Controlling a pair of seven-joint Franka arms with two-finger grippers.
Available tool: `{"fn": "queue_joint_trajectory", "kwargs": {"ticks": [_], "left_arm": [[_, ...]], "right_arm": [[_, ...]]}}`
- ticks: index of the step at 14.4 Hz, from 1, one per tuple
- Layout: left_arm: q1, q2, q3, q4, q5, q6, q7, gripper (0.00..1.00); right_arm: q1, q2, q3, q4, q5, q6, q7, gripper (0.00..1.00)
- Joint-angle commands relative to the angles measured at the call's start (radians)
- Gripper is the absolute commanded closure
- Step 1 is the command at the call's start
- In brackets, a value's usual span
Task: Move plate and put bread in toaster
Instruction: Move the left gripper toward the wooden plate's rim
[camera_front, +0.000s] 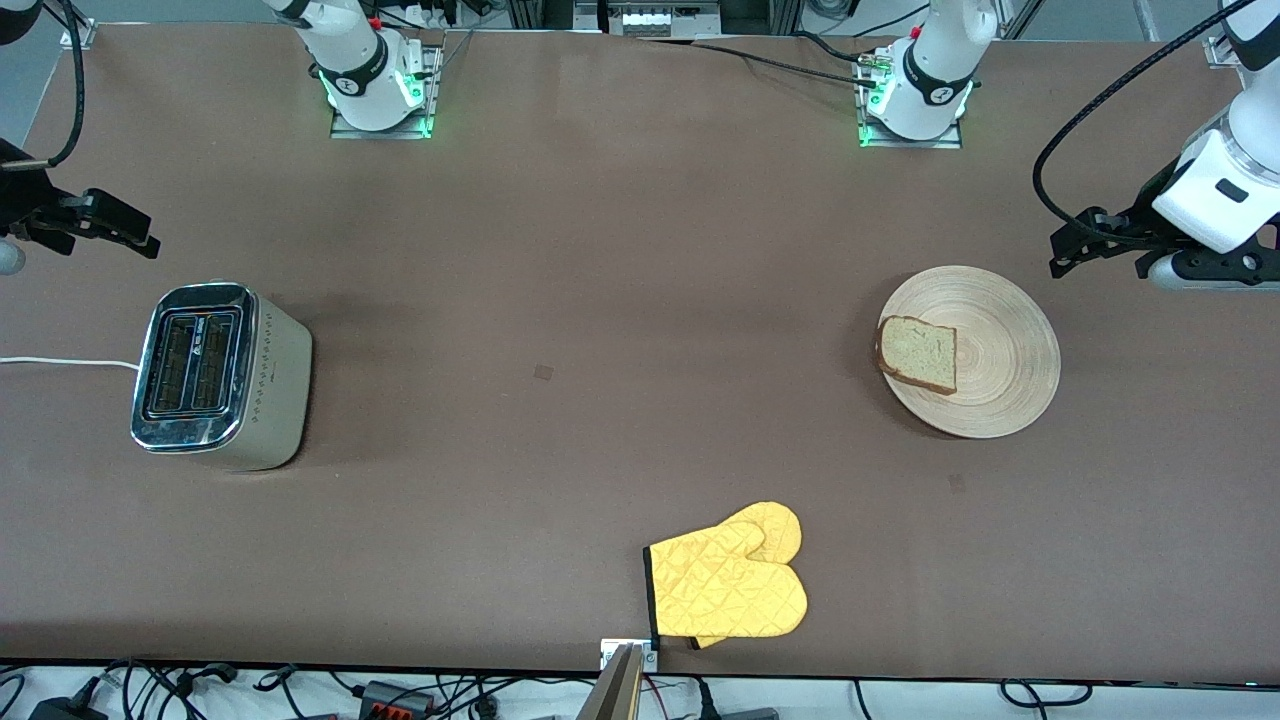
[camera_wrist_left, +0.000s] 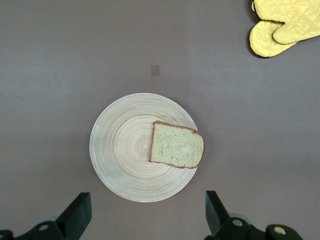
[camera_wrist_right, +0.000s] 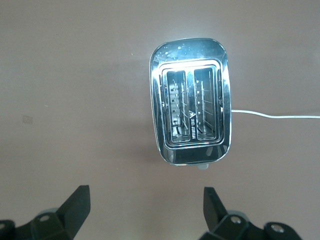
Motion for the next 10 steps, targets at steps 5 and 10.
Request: {"fn": "queue_joint_trajectory", "kwargs": {"ticks": [5, 10], "left_arm": [[0.008, 0.014, 0.000, 0.033, -0.023, -0.025, 0.003, 0.00], [0.012, 0.042, 0.001, 0.033, -0.022, -0.025, 0.012, 0.00]], "right_arm": [[-0.016, -0.042, 0.013, -0.035, 0.000, -0.002, -0.017, 0.00], [-0.011, -0.020, 0.018, -0.033, -0.003, -0.003, -0.005, 0.00]]}}
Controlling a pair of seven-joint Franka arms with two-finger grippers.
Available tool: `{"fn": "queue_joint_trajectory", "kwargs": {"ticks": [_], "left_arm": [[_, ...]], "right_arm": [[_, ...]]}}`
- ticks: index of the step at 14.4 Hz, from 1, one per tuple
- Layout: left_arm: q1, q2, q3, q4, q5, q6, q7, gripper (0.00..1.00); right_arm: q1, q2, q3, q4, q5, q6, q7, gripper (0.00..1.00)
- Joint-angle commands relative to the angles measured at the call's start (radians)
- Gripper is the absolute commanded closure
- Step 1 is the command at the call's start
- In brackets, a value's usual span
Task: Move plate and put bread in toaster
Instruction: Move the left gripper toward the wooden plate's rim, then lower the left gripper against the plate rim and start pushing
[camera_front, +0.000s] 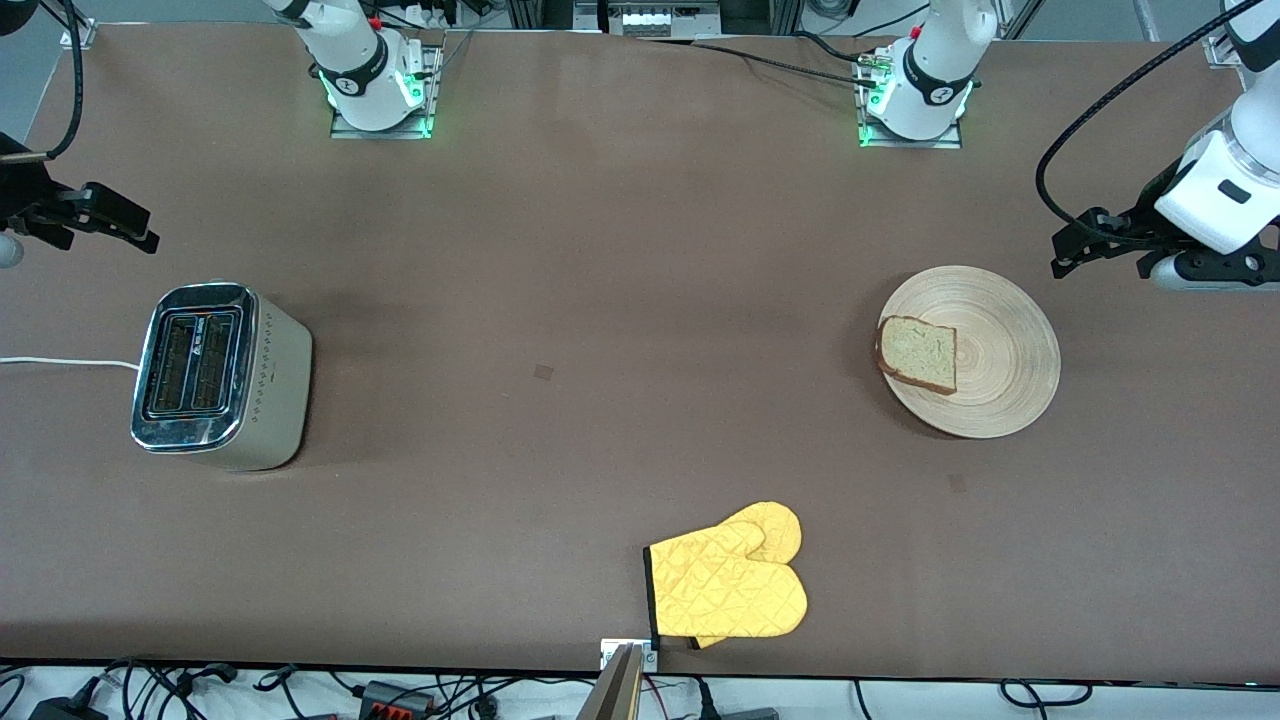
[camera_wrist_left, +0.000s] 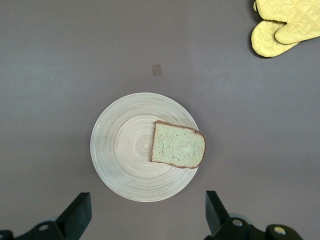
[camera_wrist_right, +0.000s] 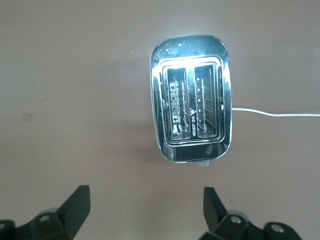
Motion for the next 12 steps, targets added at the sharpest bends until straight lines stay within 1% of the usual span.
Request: {"fn": "queue_joint_trajectory", "kwargs": {"ticks": [1, 3, 4, 5, 7, 8, 10, 12], "left_arm": [[0.014, 0.073, 0.001, 0.033, -0.026, -0.028, 0.014, 0.00], [0.085, 0.100, 0.003, 0.039, -0.092, -0.053, 0.017, 0.00], [0.131, 0.137, 0.003, 0.045, -0.109, -0.059, 0.032, 0.00], [0.168, 0.163, 0.003, 0.057, -0.123, -0.062, 0.081, 0.00], [0.243, 0.228, 0.003, 0.077, -0.147, -0.082, 0.238, 0.00], [0.285, 0.264, 0.003, 0.091, -0.193, -0.089, 0.311, 0.00], [0.372, 0.368, 0.003, 0.117, -0.268, -0.143, 0.414, 0.00], [0.425, 0.454, 0.003, 0.139, -0.331, -0.189, 0.490, 0.00]], "right_arm": [[-0.012, -0.008, 0.014, -0.014, -0.003, 0.002, -0.002, 0.00], [-0.013, -0.006, 0.014, -0.011, -0.004, 0.005, -0.005, 0.00], [-0.013, -0.006, 0.014, -0.011, -0.004, 0.008, -0.005, 0.00], [-0.013, -0.005, 0.014, -0.011, -0.006, 0.011, -0.005, 0.00], [-0.011, 0.001, 0.014, -0.013, -0.006, 0.013, -0.004, 0.00], [-0.011, 0.012, 0.014, -0.011, -0.004, 0.019, -0.002, 0.00], [-0.012, 0.017, 0.014, -0.014, -0.004, 0.022, -0.002, 0.00], [-0.013, 0.023, 0.014, -0.013, -0.004, 0.023, -0.004, 0.00]]}}
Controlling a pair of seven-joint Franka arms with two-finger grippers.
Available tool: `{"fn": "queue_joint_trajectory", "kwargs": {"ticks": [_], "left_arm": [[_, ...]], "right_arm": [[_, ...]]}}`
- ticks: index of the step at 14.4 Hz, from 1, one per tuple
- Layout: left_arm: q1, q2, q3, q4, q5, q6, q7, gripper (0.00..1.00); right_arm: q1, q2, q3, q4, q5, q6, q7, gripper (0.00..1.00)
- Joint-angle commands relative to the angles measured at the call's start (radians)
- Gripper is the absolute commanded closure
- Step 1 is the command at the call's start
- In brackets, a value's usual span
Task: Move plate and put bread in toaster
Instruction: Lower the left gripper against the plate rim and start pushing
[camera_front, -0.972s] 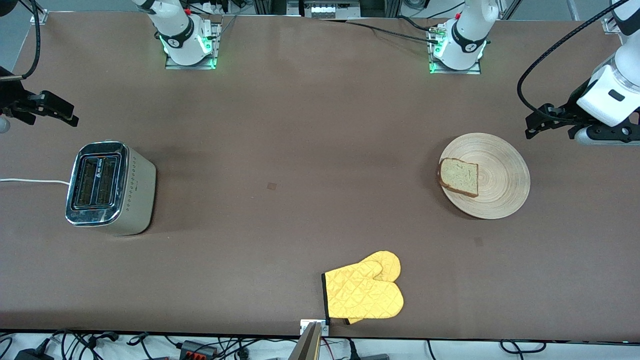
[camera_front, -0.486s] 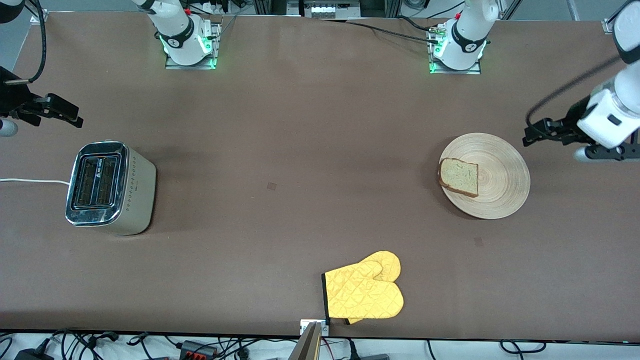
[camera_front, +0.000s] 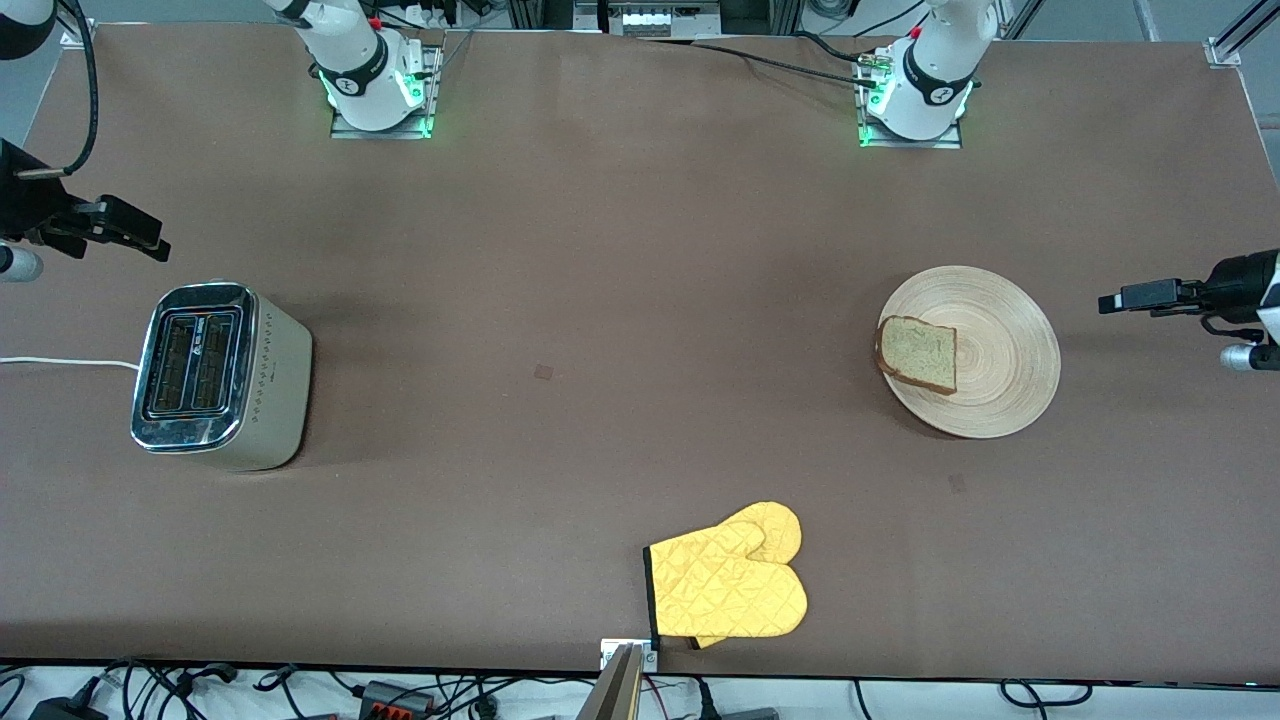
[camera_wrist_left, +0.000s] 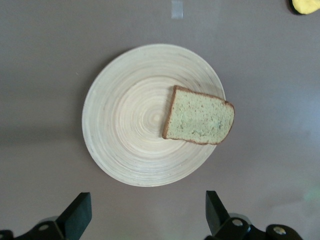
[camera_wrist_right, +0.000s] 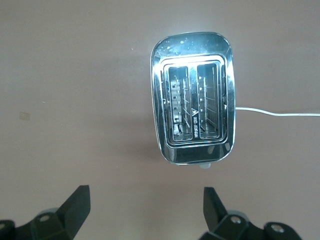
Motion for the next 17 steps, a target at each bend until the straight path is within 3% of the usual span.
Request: {"fn": "queue_joint_trajectory", "kwargs": {"ticks": [1, 8, 13, 17], "left_arm": [[0.067, 0.146, -0.010, 0.092, -0.064, -0.064, 0.123, 0.00], [0.162, 0.392, -0.010, 0.151, -0.075, -0.030, 0.437, 0.00], [0.175, 0.432, -0.010, 0.149, -0.138, 0.017, 0.485, 0.00], [0.187, 0.462, -0.010, 0.146, -0.182, 0.022, 0.464, 0.06]], "right_arm": [[-0.012, -0.002, 0.012, -0.009, -0.004, 0.014, -0.004, 0.00], [-0.012, 0.024, 0.012, -0.009, -0.003, 0.043, -0.012, 0.00], [-0.012, 0.045, 0.012, -0.007, -0.001, 0.060, -0.016, 0.00], [-0.012, 0.035, 0.012, -0.007, 0.000, 0.059, -0.006, 0.00]]}}
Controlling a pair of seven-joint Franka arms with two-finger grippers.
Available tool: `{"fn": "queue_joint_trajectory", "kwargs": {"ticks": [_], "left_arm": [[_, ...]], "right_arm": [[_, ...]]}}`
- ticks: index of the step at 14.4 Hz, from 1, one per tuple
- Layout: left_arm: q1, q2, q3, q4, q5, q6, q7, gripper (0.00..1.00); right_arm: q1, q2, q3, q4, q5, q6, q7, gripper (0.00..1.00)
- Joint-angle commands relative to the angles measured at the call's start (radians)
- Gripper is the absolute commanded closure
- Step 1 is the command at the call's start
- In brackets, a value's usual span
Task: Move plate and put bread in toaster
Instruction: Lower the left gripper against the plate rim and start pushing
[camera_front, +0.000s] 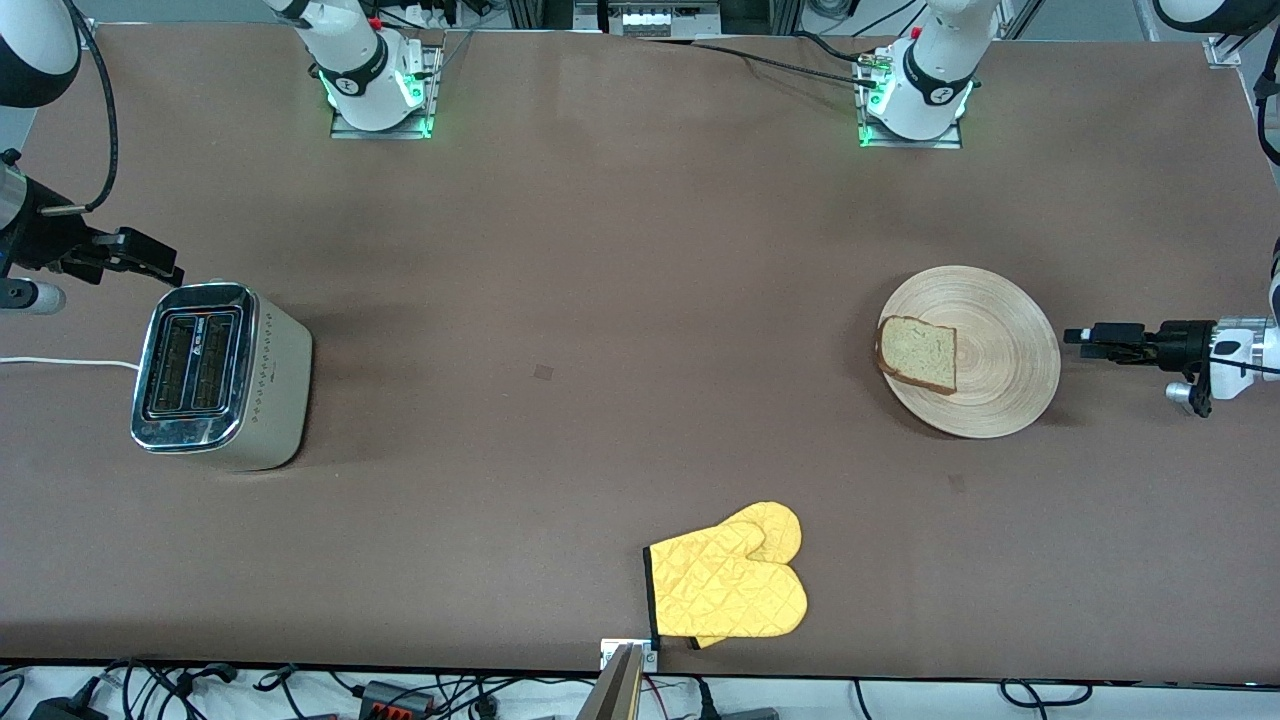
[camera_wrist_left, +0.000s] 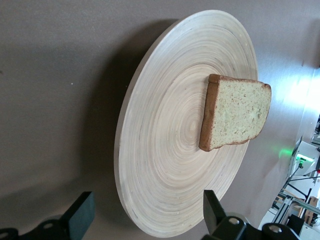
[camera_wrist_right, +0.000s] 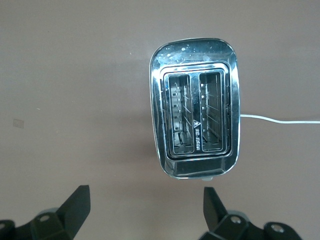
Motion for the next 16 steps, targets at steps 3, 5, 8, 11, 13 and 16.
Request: {"fn": "queue_joint_trajectory", "kwargs": {"ticks": [3, 5, 8, 11, 13, 16], "left_arm": [[0.014, 0.036, -0.008, 0.022, -0.025, -0.001, 0.001, 0.24], [0.020, 0.048, -0.008, 0.022, -0.027, -0.001, 0.001, 0.25], [0.020, 0.052, -0.008, 0.012, -0.045, -0.004, -0.010, 0.25], [0.020, 0.062, -0.008, 0.007, -0.048, -0.007, -0.010, 0.25], [0.011, 0.071, -0.008, 0.009, -0.050, -0.002, -0.010, 0.28], [0.019, 0.075, -0.010, 0.007, -0.062, -0.016, -0.009, 0.48]], "right_arm": [[-0.013, -0.014, 0.011, -0.005, -0.001, 0.003, -0.001, 0.00], [-0.010, -0.028, 0.012, -0.005, 0.000, 0.013, 0.001, 0.00], [-0.009, -0.032, 0.012, -0.006, 0.000, 0.019, -0.001, 0.00], [-0.011, -0.035, 0.012, -0.006, -0.003, 0.010, -0.001, 0.00], [-0.011, -0.041, 0.012, -0.008, -0.003, 0.008, -0.001, 0.00], [-0.011, -0.054, 0.012, -0.017, -0.003, 0.000, -0.001, 0.00]]}}
